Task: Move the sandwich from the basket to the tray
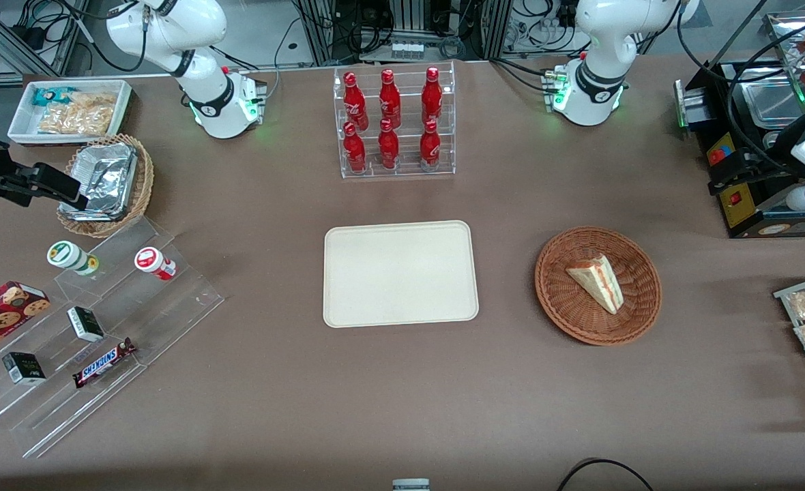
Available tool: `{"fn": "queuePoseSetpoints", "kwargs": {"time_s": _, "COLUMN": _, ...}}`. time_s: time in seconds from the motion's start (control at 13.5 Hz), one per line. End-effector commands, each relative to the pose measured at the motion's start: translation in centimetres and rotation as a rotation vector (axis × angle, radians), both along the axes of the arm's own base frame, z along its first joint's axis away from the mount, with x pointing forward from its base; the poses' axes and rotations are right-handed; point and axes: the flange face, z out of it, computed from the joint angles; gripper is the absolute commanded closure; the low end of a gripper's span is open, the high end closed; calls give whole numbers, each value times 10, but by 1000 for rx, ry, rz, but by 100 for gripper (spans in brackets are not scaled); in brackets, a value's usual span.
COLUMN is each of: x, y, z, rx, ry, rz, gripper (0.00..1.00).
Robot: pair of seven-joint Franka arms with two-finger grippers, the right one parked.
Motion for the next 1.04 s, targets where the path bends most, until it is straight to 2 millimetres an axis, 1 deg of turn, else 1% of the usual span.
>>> {"fn": "queuePoseSetpoints", "kwargs": {"time_s": 0.0, "x": 2, "y": -1, "z": 6, "rx": 7, "ry": -20, "rz": -4, "gripper": 0}}
{"fn": "queuePoseSetpoints", "kwargs": {"time_s": 0.07, "x": 3, "y": -1, "z": 4, "rx": 7, "ry": -16, "rz": 0, "gripper": 0}}
{"fn": "queuePoseSetpoints", "kwargs": {"time_s": 0.15, "x": 5, "y": -2, "z": -2, "rx": 6, "ry": -5, "rz": 0, "gripper": 0}}
{"fn": "queuePoseSetpoints", "kwargs": {"time_s": 0.3, "x": 7, "y": -4, "z": -32, "rx": 7, "ry": 42, "rz": 17, "gripper": 0}}
{"fn": "queuePoseSetpoints", "kwargs": {"time_s": 0.44, "x": 10, "y": -14, "z": -79, "rx": 13, "ry": 53, "rz": 64, "gripper": 0}}
{"fn": "queuePoseSetpoints", "kwargs": {"time_s": 0.52, "x": 9, "y": -22, "z": -101, "rx": 16, "ry": 48, "rz": 92, "gripper": 0}}
{"fn": "queuePoseSetpoints", "kwargs": {"time_s": 0.59, "x": 9, "y": -28, "z": -124, "rx": 17, "ry": 29, "rz": 118, "gripper": 0}}
{"fn": "queuePoseSetpoints", "kwargs": {"time_s": 0.67, "x": 9, "y": -38, "z": -146, "rx": 17, "ry": -1, "rz": 161, "gripper": 0}}
{"fn": "queuePoseSetpoints", "kwargs": {"time_s": 0.74, "x": 6, "y": -50, "z": -168, "rx": 15, "ry": -31, "rz": 230, "gripper": 0}}
{"fn": "queuePoseSetpoints", "kwargs": {"time_s": 0.89, "x": -2, "y": -63, "z": -207, "rx": 15, "ry": -59, "rz": 388, "gripper": 0}}
{"fn": "queuePoseSetpoints", "kwargs": {"time_s": 0.96, "x": -7, "y": -64, "z": -222, "rx": 12, "ry": -66, "rz": 453, "gripper": 0}}
